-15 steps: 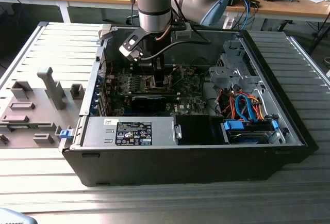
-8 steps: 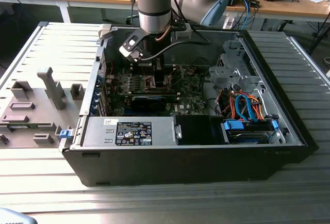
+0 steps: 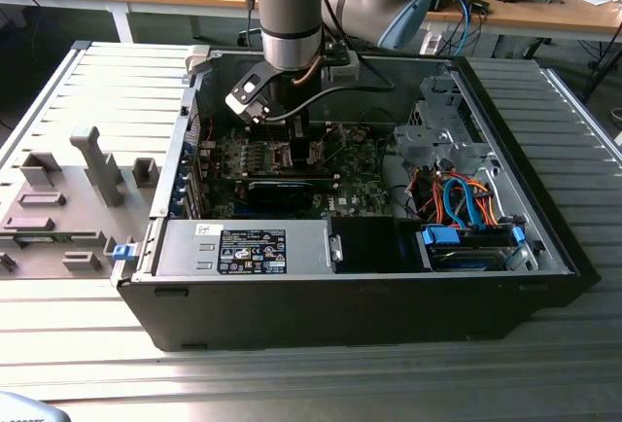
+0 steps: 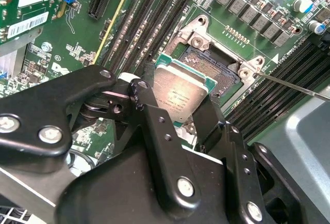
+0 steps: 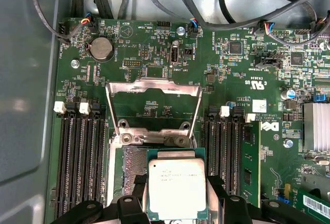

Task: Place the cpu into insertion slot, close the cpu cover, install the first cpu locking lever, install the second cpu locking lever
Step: 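Place the cpu into insertion slot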

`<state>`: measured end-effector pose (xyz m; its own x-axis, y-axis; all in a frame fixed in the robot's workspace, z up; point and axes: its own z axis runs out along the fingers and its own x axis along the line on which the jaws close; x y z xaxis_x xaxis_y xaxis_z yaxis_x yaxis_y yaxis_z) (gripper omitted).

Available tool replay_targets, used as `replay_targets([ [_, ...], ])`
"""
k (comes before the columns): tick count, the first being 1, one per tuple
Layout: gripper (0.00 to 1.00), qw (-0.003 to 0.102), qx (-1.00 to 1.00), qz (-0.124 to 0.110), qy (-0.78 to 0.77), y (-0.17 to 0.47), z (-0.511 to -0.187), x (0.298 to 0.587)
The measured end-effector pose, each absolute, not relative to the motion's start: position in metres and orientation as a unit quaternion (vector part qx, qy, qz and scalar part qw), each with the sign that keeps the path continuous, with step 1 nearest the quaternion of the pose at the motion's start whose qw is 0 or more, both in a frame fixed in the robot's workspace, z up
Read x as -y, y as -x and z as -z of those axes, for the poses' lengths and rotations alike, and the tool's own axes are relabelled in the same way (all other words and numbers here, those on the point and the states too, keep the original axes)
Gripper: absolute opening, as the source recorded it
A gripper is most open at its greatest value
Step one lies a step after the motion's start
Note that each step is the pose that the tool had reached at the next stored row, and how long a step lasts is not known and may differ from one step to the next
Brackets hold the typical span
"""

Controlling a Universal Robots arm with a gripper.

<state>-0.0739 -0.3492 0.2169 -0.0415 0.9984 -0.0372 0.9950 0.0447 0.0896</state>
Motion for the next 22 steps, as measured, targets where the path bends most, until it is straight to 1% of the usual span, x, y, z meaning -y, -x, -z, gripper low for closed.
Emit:
replay_targets([
  [8, 0.55, 0.044, -0.722, -0.02, -0.691, 0.074, -0.216, 0.348],
  [14, 0.55, 0.044, -0.722, -0.02, -0.691, 0.074, -0.216, 0.341],
  [22, 0.55, 0.043, -0.717, -0.021, -0.695, 0.074, -0.213, 0.338],
])
